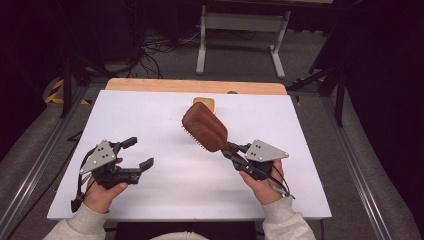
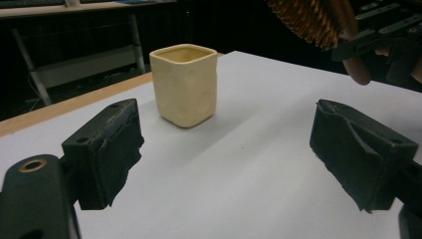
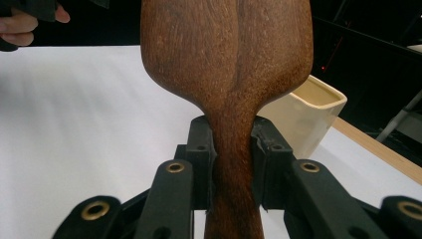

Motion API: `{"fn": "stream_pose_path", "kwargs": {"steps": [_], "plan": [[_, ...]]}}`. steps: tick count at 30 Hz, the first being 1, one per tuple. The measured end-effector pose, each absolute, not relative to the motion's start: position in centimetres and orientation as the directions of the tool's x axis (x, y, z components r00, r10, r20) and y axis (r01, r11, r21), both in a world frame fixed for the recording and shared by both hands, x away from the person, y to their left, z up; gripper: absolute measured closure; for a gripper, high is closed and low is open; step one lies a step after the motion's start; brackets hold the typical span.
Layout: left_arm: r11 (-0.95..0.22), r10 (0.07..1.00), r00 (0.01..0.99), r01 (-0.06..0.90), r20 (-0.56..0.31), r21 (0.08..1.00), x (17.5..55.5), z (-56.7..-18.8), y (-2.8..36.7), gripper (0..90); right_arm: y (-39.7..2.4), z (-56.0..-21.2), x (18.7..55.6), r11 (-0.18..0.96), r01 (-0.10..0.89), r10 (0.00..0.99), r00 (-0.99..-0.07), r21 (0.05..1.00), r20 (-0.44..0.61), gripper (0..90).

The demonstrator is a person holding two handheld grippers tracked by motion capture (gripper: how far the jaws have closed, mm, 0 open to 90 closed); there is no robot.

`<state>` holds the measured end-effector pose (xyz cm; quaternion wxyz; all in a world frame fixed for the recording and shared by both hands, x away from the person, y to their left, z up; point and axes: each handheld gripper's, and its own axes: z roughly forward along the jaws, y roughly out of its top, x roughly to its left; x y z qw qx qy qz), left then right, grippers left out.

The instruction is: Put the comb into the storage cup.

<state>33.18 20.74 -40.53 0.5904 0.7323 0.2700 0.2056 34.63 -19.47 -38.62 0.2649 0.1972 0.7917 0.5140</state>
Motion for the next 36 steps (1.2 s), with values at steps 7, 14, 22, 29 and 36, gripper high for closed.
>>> {"fn": "stream_pose_path", "kwargs": {"steps": [7,14,22,29,36], "plan": [[-0.158,0.626,0.779,0.170,-0.034,0.973,33.8,-39.8,19.5,13.0,-18.9,-39.1,34.4,0.394,0.026,0.583,-0.779,0.919,-0.228,72.8],[-0.163,0.618,0.786,0.154,-0.021,0.975,34.2,-38.9,18.1,13.3,-18.5,-39.3,34.2,0.392,0.019,0.580,-0.781,0.920,-0.231,72.8],[-0.169,0.600,0.800,0.147,-0.016,0.975,34.6,-38.1,16.5,16.1,-18.3,-39.4,34.1,0.395,0.013,0.578,-0.781,0.918,-0.238,72.8],[-0.163,0.576,0.817,0.143,-0.024,0.976,35.0,-37.1,15.3,16.3,-18.3,-39.4,34.0,0.393,0.011,0.581,-0.778,0.919,-0.239,72.8],[-0.160,0.536,0.843,0.160,-0.050,0.974,35.4,-36.1,14.0,16.8,-18.2,-39.5,34.0,0.395,0.009,0.579,-0.779,0.919,-0.241,72.8]]}}
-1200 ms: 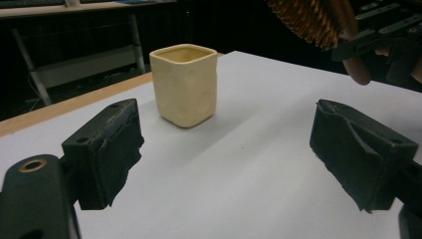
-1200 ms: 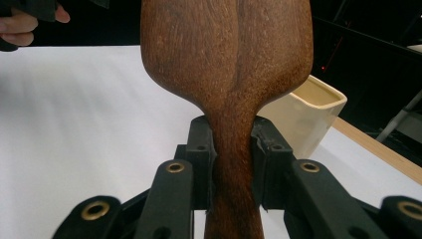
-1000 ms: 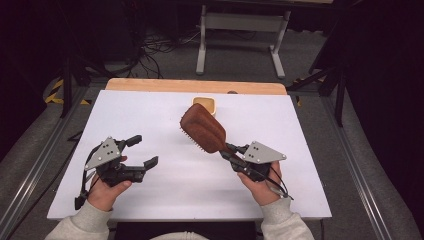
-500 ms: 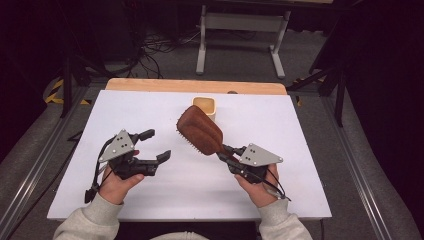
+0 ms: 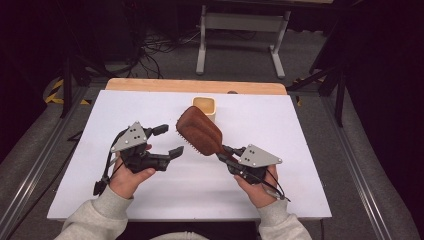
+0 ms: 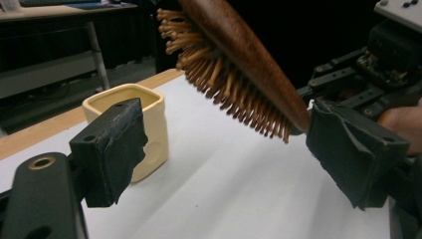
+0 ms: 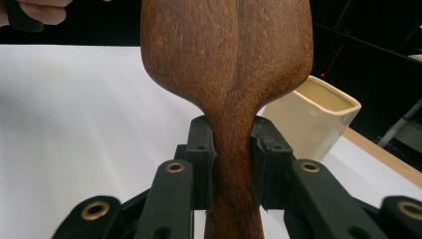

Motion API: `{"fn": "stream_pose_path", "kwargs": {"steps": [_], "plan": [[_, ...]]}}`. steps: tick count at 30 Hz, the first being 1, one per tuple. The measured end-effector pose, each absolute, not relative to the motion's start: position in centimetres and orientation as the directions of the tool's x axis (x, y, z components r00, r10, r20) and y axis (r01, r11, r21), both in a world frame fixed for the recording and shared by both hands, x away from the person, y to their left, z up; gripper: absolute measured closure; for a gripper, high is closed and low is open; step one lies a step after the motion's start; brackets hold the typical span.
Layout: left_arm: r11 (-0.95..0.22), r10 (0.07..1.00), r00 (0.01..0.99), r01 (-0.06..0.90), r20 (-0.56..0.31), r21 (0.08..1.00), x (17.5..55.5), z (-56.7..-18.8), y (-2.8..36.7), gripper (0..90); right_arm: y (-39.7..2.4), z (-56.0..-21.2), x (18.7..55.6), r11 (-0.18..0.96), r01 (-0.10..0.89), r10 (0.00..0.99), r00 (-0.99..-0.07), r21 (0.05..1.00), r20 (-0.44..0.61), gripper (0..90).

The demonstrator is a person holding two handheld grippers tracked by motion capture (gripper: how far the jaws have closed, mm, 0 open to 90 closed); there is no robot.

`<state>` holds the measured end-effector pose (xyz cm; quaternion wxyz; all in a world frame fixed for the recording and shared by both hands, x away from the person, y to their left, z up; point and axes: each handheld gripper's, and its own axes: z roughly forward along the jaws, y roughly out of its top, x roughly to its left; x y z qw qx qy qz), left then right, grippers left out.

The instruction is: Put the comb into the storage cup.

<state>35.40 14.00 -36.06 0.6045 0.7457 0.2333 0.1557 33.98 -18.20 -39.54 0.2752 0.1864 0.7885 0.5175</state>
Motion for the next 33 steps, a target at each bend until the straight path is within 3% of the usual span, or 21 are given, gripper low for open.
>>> {"fn": "stream_pose_path", "kwargs": {"steps": [17,33], "plan": [[-0.190,0.525,0.846,0.217,-0.087,0.958,36.8,-35.7,11.2,12.9,-18.3,-39.6,33.9,0.380,0.000,0.582,-0.777,0.925,-0.239,72.8],[-0.194,0.522,0.847,0.236,-0.103,0.952,37.2,-35.7,9.6,15.3,-17.4,-39.9,33.7,0.393,-0.024,0.556,-0.790,0.919,-0.258,72.7]]}}
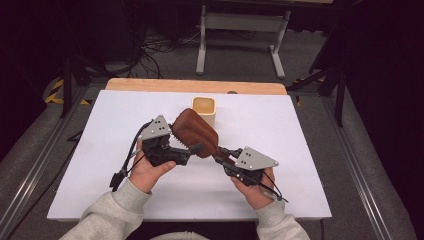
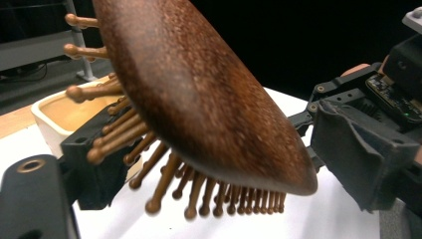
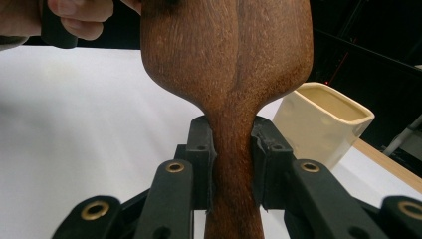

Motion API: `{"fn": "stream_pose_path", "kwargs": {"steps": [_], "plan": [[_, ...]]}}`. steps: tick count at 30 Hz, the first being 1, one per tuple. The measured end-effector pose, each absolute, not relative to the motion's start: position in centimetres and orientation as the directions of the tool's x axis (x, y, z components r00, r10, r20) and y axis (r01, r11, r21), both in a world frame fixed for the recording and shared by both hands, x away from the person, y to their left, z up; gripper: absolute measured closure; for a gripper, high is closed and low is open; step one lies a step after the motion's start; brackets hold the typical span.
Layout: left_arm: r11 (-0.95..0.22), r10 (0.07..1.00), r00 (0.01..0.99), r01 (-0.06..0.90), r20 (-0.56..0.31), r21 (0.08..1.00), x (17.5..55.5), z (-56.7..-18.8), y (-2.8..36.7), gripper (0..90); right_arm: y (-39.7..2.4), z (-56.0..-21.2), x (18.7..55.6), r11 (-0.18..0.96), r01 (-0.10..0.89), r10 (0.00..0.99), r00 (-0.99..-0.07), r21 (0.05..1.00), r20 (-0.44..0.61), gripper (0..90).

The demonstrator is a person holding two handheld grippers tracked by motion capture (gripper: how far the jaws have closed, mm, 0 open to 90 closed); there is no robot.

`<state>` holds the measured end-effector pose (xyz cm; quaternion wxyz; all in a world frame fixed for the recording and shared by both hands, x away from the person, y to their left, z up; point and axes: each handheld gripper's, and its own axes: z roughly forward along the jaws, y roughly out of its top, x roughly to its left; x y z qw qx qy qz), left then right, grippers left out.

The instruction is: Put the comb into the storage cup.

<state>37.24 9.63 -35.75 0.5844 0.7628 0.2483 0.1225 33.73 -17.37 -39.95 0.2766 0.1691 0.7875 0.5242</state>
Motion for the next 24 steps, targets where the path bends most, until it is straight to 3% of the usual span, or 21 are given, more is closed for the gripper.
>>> {"fn": "stream_pose_path", "kwargs": {"steps": [3,14,18,24], "plan": [[-0.191,0.520,0.843,0.269,-0.135,0.944,37.5,-35.8,9.8,17.1,-17.2,-40.1,33.7,0.400,-0.028,0.549,-0.793,0.916,-0.264,72.6],[-0.153,0.468,0.856,0.323,-0.219,0.934,37.6,-35.7,10.6,36.8,-16.4,-40.6,33.7,0.446,-0.041,0.525,-0.797,0.894,-0.298,72.6],[-0.141,0.431,0.874,0.312,-0.226,0.939,37.2,-35.4,10.8,46.7,-16.1,-41.0,33.8,0.471,-0.047,0.506,-0.803,0.881,-0.314,72.6],[-0.126,0.390,0.889,0.310,-0.240,0.942,36.9,-35.2,11.0,52.1,-16.0,-41.0,33.8,0.474,-0.067,0.493,-0.806,0.878,-0.328,72.4]]}}
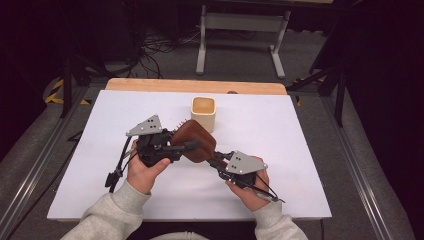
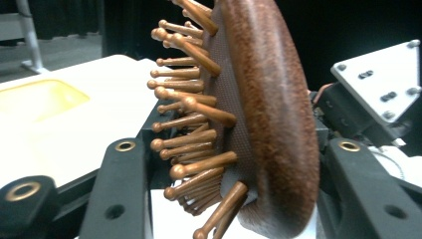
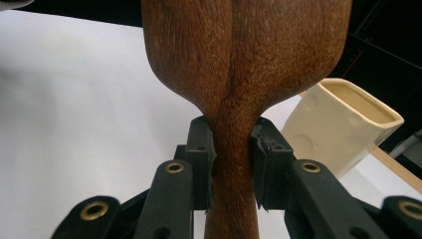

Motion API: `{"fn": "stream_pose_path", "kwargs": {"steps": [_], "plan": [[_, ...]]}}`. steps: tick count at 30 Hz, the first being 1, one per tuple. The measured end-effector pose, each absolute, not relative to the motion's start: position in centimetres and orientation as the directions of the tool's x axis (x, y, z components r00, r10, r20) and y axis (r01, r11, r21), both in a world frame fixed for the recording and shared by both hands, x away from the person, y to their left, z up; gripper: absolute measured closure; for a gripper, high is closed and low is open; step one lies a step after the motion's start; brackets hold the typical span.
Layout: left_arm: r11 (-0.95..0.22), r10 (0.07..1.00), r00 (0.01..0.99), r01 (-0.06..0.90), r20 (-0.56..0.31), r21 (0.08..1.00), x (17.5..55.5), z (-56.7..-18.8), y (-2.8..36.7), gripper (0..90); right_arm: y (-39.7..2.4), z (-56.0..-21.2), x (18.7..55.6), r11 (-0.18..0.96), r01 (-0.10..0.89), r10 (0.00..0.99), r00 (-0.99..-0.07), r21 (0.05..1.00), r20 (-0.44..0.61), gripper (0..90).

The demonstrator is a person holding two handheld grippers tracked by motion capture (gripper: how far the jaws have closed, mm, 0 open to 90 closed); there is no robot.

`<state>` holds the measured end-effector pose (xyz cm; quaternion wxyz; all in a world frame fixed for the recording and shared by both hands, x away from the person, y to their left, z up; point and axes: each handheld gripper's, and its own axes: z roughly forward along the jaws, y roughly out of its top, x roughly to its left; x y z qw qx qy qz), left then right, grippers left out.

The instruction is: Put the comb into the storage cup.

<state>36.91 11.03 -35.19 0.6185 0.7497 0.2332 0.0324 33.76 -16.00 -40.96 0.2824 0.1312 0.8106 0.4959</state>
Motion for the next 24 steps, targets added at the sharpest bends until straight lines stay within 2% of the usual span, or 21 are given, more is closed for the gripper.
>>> {"fn": "stream_pose_path", "kwargs": {"steps": [10,14,15,16,17,18,19,21,23,24], "plan": [[-0.148,0.373,0.900,0.297,-0.225,0.943,36.4,-34.5,11.0,56.1,-16.0,-40.8,33.7,0.472,-0.076,0.470,-0.821,0.878,-0.324,72.4],[-0.157,0.379,0.901,0.288,-0.211,0.945,36.3,-34.1,11.0,56.3,-16.2,-40.6,33.8,0.458,-0.068,0.469,-0.828,0.886,-0.306,70.3],[-0.160,0.385,0.901,0.280,-0.201,0.947,36.4,-33.7,11.1,56.3,-16.4,-40.6,33.9,0.439,-0.043,0.483,-0.831,0.897,-0.277,65.8],[-0.160,0.385,0.901,0.280,-0.201,0.947,36.4,-33.7,11.1,56.2,-16.4,-40.6,33.9,0.439,-0.043,0.483,-0.831,0.897,-0.277,65.8],[-0.159,0.382,0.901,0.285,-0.207,0.945,36.5,-33.5,11.2,56.2,-16.5,-40.5,33.9,0.438,-0.048,0.490,-0.824,0.898,-0.283,60.0],[-0.151,0.384,0.898,0.290,-0.215,0.945,36.6,-33.1,11.4,56.1,-16.9,-40.4,34.0,0.424,-0.047,0.508,-0.815,0.904,-0.281,49.4],[-0.149,0.388,0.897,0.286,-0.210,0.947,36.6,-32.8,11.5,56.1,-17.0,-40.3,34.0,0.415,-0.051,0.515,-0.810,0.908,-0.280,43.4],[-0.156,0.406,0.894,0.272,-0.190,0.950,36.8,-32.3,11.6,56.1,-17.2,-40.3,34.2,0.392,-0.027,0.537,-0.805,0.920,-0.252,25.8],[-0.163,0.418,0.891,0.263,-0.175,0.951,37.0,-31.8,11.6,56.1,-17.7,-40.4,34.5,0.353,0.105,0.597,-0.791,0.930,-0.138,17.3],[-0.167,0.422,0.891,0.258,-0.168,0.952,37.1,-31.6,11.7,56.1,-17.9,-40.4,34.6,0.341,0.105,0.602,-0.787,0.934,-0.131,16.2]]}}
